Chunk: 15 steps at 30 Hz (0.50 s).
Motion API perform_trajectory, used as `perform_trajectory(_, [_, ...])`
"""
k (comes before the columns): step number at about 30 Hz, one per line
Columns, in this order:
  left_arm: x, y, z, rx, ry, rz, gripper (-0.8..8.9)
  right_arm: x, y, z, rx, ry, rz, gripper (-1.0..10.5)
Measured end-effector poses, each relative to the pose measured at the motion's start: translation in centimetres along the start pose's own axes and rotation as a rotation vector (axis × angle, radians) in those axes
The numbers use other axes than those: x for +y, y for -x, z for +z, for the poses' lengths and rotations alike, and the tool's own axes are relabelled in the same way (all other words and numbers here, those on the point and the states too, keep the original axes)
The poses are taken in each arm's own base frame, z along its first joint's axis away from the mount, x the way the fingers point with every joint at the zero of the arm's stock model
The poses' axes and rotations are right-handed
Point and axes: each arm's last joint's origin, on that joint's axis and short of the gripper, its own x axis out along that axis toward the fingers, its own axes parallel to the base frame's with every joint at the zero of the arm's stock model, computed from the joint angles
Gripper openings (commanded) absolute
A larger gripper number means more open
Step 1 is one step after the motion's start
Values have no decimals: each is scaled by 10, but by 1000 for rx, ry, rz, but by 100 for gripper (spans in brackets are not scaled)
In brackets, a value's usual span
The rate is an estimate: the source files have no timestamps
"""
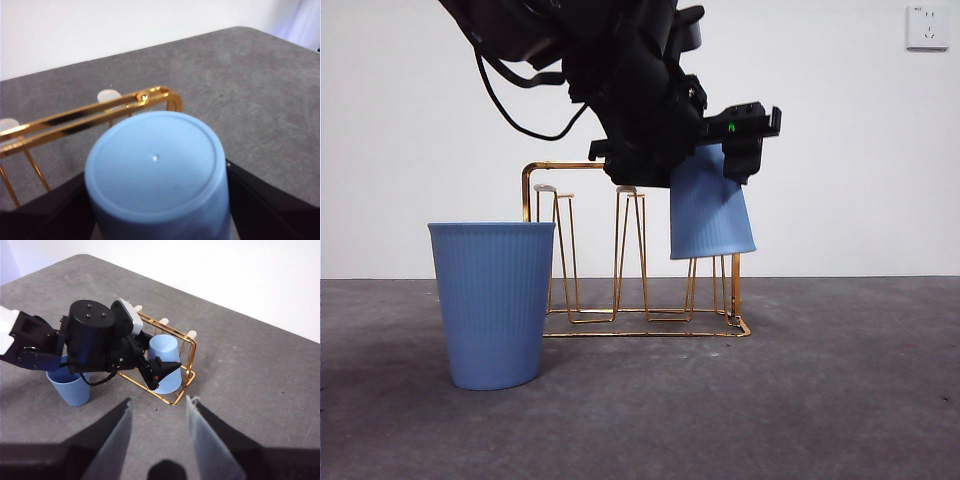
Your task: Pick up cup 1,put cup 1 in the cup rack,pick up cup 2,put cup 2 in the cup rack
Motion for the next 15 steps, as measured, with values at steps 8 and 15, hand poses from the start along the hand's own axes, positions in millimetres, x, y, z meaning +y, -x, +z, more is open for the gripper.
perform_trajectory(8, [-4, -11, -22, 59, -21, 1, -8, 0, 0, 0, 1, 1, 0, 189])
perform_trajectory(15, [-5, -13, -25, 68, -25, 3, -8, 0, 0, 0, 2, 2, 0, 188])
